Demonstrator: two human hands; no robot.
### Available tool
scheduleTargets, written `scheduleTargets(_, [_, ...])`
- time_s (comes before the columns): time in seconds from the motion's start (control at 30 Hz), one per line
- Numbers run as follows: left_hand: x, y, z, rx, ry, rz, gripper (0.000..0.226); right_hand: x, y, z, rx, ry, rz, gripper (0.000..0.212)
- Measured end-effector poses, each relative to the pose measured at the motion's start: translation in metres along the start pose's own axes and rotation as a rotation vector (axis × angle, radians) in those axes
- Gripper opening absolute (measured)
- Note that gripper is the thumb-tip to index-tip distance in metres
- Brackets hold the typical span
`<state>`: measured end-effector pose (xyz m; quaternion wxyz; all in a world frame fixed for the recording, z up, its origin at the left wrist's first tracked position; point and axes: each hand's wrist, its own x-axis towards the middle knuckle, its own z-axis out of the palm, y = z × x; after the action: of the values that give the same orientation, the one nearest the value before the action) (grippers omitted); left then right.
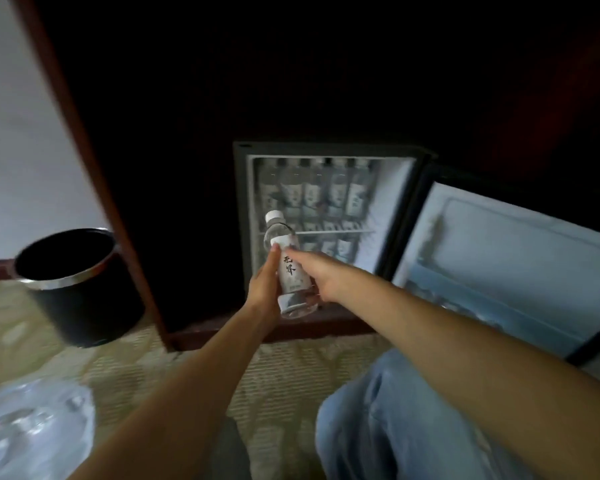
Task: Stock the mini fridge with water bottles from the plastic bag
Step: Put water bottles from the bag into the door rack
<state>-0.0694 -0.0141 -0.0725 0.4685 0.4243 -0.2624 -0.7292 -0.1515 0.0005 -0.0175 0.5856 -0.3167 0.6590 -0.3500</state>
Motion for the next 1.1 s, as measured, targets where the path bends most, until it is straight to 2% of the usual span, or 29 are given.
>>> scheduleTargets(0.1, [0.001, -0.034, 0.052, 0.040, -0.089, -0.088, 0.043, -0.004, 0.007, -0.060, -0.037, 0.039, 0.020, 0.034])
scheduleTargets(0.23, [-0.003, -0.065, 0.105, 0.185, -0.163, -0.068, 0.038, -0.004, 0.016, -0.118, -0.052, 0.116, -0.003, 0.037])
scheduleTargets(0.33, [0.001, -0.069, 0.128, 0.356, -0.178, -0.006, 0.034, -0.001, 0.019, -0.140, -0.014, 0.185, -0.015, 0.050])
scheduleTargets(0.43, [0.010, -0.058, 0.148, 0.534, -0.179, 0.059, 0.046, 0.001, 0.021, -0.154, -0.004, 0.333, -0.089, 0.069])
scheduleTargets(0.53, [0.019, -0.062, 0.157, 0.628, -0.238, 0.084, 0.055, 0.007, 0.038, -0.165, 0.038, 0.418, -0.187, 0.075])
scheduleTargets(0.73, [0.022, -0.115, 0.170, 0.399, -0.292, -0.036, 0.035, 0.010, 0.075, -0.202, -0.042, 0.518, -0.224, 0.061])
scheduleTargets(0.83, [0.024, -0.124, 0.186, 0.481, -0.341, 0.022, 0.022, 0.008, 0.088, -0.227, -0.025, 0.550, -0.293, 0.056])
scheduleTargets(1.1, [0.028, -0.148, 0.220, 0.646, -0.539, 0.136, 0.014, -0.002, 0.111, -0.256, 0.274, 0.656, -0.327, 0.046])
